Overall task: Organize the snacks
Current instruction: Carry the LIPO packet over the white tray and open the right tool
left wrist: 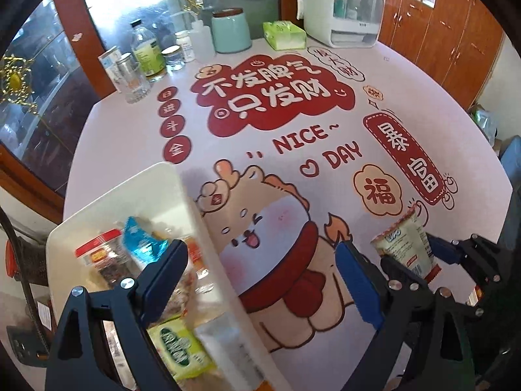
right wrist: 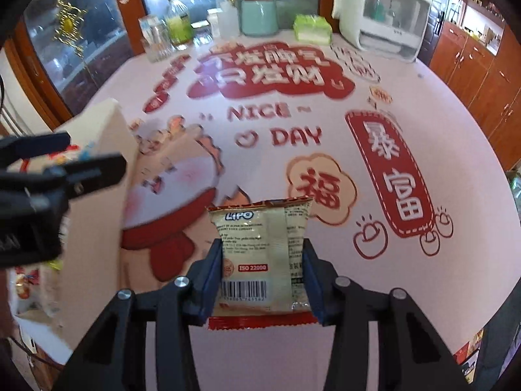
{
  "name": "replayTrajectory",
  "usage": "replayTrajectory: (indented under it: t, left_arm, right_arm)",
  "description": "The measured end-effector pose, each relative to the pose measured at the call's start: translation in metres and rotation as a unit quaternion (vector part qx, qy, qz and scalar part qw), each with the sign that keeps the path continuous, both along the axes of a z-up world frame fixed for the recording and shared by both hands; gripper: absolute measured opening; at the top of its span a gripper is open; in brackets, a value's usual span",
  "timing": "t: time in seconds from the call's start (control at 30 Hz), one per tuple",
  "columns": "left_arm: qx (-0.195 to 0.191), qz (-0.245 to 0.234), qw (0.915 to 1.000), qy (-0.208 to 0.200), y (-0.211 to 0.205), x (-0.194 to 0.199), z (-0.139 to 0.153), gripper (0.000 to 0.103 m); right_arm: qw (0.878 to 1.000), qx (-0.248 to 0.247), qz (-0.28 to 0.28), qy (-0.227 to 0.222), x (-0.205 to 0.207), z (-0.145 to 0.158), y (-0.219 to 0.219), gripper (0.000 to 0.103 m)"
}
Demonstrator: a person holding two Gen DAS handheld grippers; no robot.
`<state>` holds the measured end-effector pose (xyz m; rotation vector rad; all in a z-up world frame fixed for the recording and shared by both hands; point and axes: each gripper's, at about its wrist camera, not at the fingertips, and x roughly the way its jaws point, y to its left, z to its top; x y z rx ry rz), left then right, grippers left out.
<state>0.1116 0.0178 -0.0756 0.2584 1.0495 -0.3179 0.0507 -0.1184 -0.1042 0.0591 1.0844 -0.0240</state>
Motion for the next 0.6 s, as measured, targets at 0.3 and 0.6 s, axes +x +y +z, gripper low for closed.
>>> replayTrajectory:
  t: [0.3,0.6]
  left_arm:
    - [-0.002,0.050,0.9983,-0.029,0.067,-0.030,0.031,0.096]
    - [0.002,0.124,0.9908,-0.053,0.142,-0.054,0.048,0.100]
  right_arm:
    - [0.997,0.026,0.039,-0.058,-0.008,0.055,0.049,0.046]
    - [0.991,0.051,0.088,-0.084,-0.004,0.086,0.105,0.046]
